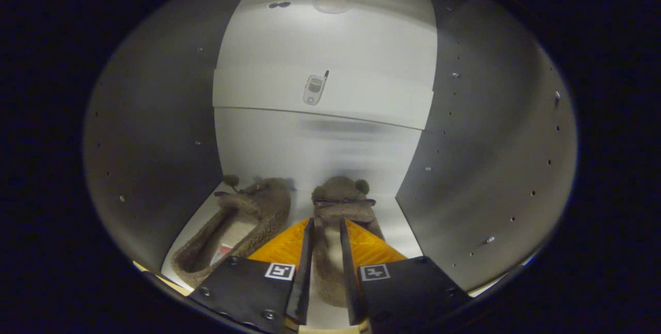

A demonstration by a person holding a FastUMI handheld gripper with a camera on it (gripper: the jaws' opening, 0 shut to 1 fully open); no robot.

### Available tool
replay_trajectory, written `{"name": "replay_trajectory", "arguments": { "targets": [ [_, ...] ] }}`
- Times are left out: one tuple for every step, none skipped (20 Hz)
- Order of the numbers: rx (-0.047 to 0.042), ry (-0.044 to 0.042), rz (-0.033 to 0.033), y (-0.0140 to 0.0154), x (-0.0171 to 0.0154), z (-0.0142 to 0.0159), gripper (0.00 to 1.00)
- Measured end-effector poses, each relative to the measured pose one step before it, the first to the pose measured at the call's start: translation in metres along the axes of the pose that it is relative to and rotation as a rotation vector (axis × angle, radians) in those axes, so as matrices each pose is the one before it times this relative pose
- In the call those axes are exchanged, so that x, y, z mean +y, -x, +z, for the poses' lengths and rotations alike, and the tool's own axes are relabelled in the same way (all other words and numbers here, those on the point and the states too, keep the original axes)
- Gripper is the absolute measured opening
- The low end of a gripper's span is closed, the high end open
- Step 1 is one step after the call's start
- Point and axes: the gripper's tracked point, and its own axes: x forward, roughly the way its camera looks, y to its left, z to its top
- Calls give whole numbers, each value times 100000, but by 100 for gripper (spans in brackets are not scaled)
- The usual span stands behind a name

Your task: Open the shoe cabinet door, grab the shoes and put them into the shoe cabinet, then close the shoe cabinet door.

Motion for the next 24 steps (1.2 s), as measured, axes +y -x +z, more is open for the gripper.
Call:
{"name": "replay_trajectory", "arguments": {
  "targets": [
    [-1495,-679,-161,633,-23,299,31],
    [-1793,-618,-274,768,-109,344,31],
    [-1873,-487,-167,914,1,432,32],
    [-1993,-426,-176,833,13,441,32],
    [-1979,-276,-194,1167,52,479,32],
    [-2176,-487,17,1102,41,563,32],
    [-2399,-573,144,1240,116,670,31],
    [-2894,-651,168,1267,87,780,31],
    [-2673,-639,361,1425,246,856,31],
    [-2361,-334,601,1394,233,702,31],
    [-2052,-1,656,1407,294,699,31],
    [-1634,269,756,1345,363,521,31],
    [-1748,537,-46,1375,172,567,31],
    [-2094,164,-419,1348,-58,638,31],
    [-1883,-420,-403,1481,-1,729,31],
    [-1749,-694,-422,1253,-82,570,31],
    [-1344,-367,-810,1242,-236,566,31],
    [-967,-161,-1253,1229,-341,345,31],
    [-513,130,-1524,1328,-427,305,31],
    [-389,159,-1741,1119,-468,261,31],
    [-415,-34,-1639,1213,-580,264,31],
    [-276,191,-1760,1033,-609,252,31],
    [-382,156,-1611,983,-552,223,31],
    [-407,-96,-1499,952,-697,187,31]
  ]
}}
